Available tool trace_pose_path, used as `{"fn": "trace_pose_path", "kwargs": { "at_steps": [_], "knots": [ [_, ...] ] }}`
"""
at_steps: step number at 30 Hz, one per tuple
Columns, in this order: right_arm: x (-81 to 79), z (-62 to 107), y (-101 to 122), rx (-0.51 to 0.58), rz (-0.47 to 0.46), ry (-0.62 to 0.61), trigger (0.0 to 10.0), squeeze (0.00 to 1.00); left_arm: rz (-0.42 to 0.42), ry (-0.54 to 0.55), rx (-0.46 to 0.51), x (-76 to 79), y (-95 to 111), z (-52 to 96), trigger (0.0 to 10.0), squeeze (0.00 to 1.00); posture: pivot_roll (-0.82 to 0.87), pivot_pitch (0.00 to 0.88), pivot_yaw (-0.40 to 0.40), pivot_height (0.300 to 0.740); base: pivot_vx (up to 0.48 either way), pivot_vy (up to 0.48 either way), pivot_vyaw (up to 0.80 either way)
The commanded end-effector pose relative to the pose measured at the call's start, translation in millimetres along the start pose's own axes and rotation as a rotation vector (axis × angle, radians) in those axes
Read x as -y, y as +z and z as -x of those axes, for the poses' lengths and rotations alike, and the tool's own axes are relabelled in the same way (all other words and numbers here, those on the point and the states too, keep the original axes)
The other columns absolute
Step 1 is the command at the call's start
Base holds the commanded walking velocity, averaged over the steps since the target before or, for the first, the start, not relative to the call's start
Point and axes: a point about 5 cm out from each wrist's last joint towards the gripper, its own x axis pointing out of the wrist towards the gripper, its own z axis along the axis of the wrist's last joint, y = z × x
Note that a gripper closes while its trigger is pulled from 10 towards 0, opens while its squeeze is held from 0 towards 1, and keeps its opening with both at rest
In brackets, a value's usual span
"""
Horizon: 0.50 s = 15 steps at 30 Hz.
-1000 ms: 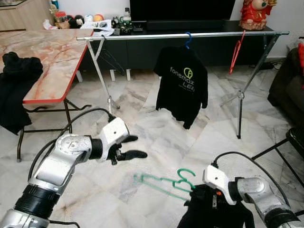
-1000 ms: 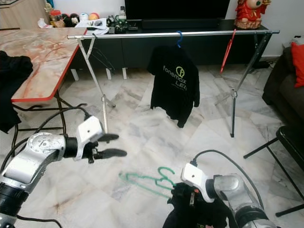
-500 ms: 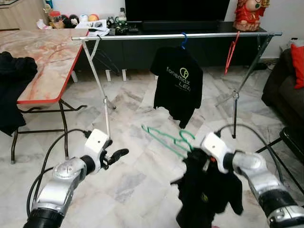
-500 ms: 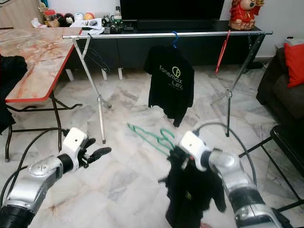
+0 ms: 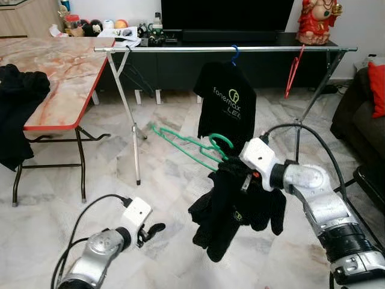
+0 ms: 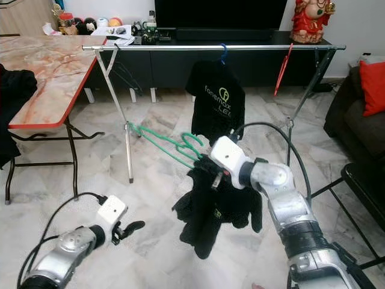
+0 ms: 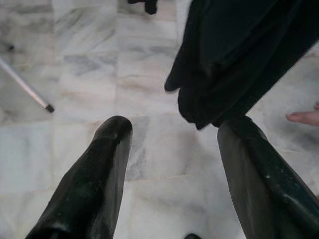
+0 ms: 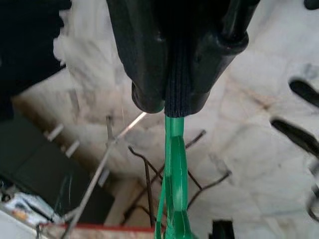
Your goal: Hang hanger
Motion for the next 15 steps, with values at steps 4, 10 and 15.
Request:
{"fn": "trace_pose_path", "kwargs": {
  "at_steps": [4, 10, 15],
  "knots": [
    [0.0, -9.9, 25, 0.057, 0.024, 0.002, 0.0, 0.00, -0.095, -0.030, -0.035, 6.0, -6, -4.3, 10.0, 0.00, 0.04, 0.053, -0.044, 0.740, 0.000, 0.000, 0.00],
    [-11.3, -31.3, 46, 0.117, 0.001, 0.021, 0.0, 0.00, -0.128, -0.079, -0.026, 12.7, -3, -9.3, 10.0, 0.00, 0.05, 0.062, -0.054, 0.740, 0.000, 0.000, 0.00],
    [-21.9, -45.0, 57, 0.148, -0.022, 0.033, 0.0, 0.00, -0.130, -0.081, -0.027, 12.7, -4, -10.4, 10.0, 0.00, 0.05, 0.068, -0.058, 0.740, 0.000, 0.000, 0.00]
  ]
}}
